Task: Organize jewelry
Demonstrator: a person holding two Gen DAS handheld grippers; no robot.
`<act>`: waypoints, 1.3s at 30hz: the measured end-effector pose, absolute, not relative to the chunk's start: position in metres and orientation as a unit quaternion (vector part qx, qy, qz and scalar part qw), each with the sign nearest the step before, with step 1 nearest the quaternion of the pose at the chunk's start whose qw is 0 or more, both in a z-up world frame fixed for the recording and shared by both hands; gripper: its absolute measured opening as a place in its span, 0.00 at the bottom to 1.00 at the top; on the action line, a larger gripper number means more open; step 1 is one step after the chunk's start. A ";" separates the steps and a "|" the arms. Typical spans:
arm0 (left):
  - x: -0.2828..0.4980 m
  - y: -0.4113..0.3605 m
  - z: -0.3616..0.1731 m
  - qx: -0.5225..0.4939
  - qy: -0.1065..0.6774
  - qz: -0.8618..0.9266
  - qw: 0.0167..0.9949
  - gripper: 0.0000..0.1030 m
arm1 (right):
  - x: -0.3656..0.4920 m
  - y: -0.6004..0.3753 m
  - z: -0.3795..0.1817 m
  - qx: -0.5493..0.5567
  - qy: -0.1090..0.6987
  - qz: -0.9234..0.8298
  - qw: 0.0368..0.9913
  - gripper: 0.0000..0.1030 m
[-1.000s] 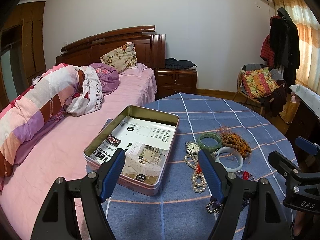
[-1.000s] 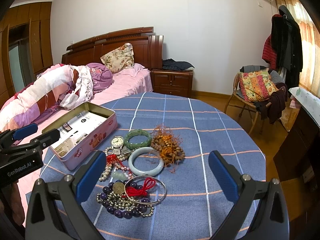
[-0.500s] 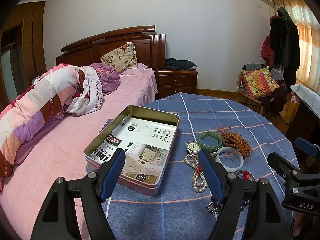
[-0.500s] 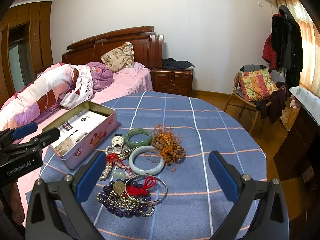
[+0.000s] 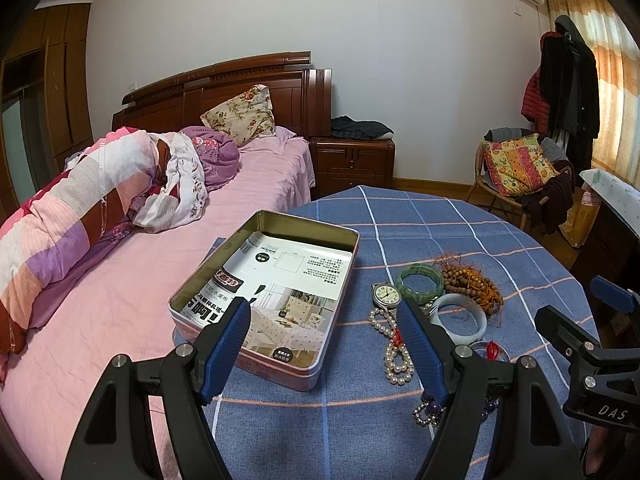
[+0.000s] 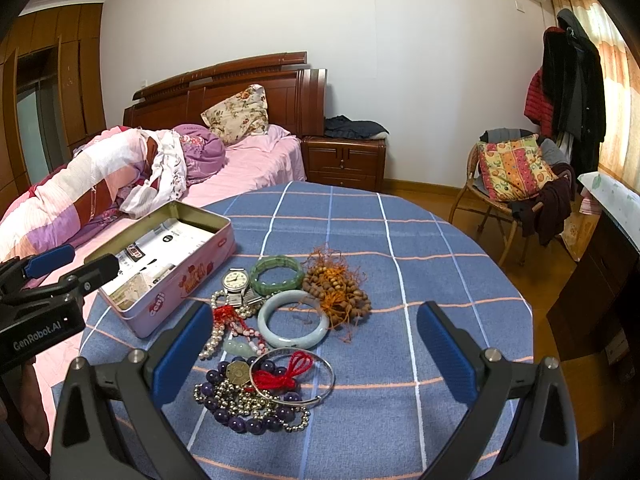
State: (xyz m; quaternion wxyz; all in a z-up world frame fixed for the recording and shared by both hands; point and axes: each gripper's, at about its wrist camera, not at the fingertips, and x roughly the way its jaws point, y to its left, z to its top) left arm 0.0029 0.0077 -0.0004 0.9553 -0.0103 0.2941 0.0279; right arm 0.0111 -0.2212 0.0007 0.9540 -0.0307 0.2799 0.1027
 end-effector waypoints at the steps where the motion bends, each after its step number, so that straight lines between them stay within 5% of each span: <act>1: 0.003 0.008 0.000 -0.010 0.294 0.028 0.955 0.73 | 0.011 -0.222 0.002 -0.031 0.280 0.103 0.954 1.00; 28: 0.019 -0.003 -0.030 -0.013 0.334 -0.002 0.942 0.73 | 0.030 -0.251 -0.029 -0.018 0.324 0.071 0.943 1.00; 33: 0.036 -0.028 -0.044 0.012 0.350 -0.032 0.936 0.73 | 0.047 -0.260 -0.041 -0.016 0.355 0.066 0.932 0.85; 39: 0.062 -0.042 -0.061 0.013 0.379 -0.057 0.924 0.71 | 0.055 -0.269 -0.045 -0.010 0.368 0.066 0.927 0.83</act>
